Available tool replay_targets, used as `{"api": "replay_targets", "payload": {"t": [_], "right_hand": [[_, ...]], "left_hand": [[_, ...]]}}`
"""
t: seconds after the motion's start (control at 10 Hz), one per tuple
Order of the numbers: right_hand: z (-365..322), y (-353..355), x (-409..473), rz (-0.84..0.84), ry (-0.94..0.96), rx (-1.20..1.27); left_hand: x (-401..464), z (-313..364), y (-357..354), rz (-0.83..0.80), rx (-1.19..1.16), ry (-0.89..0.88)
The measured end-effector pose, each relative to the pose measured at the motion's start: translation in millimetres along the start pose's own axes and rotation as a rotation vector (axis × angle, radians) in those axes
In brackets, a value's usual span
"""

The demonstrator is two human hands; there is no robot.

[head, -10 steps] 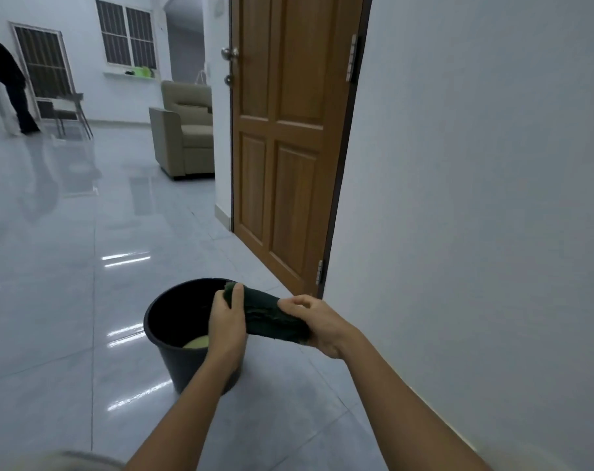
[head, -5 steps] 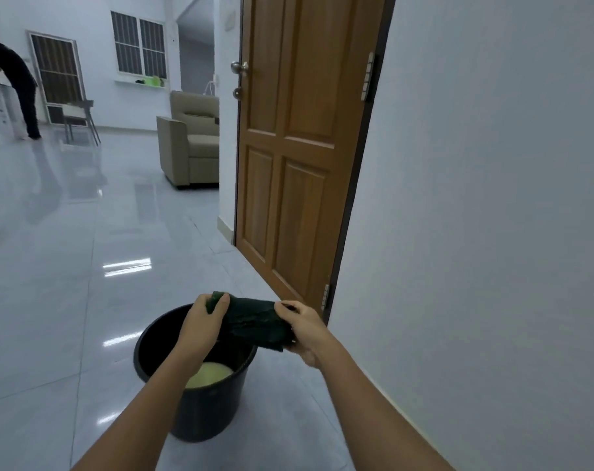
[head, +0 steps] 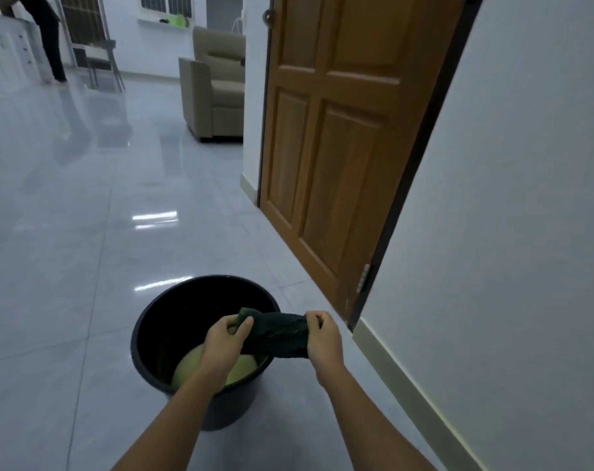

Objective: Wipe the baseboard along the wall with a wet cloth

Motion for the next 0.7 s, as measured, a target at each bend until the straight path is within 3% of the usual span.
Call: {"api": "replay_targets", "payload": {"t": [0.2,0.3,0.4,0.5,0.6,0.7], "right_hand": [[22,-25,23,0.026,-0.04,0.007],[34,-32,35,0.123,-0.068,0.031],[66,-55,49,0.029,-0.091,0.003],[100,-82,52,-0.176,-0.153,0.01],[96,-81,59,-0.326,-0.213,-0.139],[50,-51,72,-0.355,-0.207,-0.366]], "left_hand": [[32,-34,-3,0.127,0.135,0.005],[49,-48,-11,0.111,0.173,0.047],[76,-78,-17,0.101,0.21,0.16],[90,-109,-28,-0.067,0.257,0.357],[90,-101,-25,-0.047,0.414,0.464],[89,-48,-15,0.026,0.892,0.385]]}}
Point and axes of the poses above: each hand's wrist, its own x-axis towards the middle knuckle, its own y-axis out of the back of the hand, z = x × y, the point moved 5 cm from there along x, towards the middle knuckle, and after that the axes turned 5 degrees about -x, right-handed, at the moved point
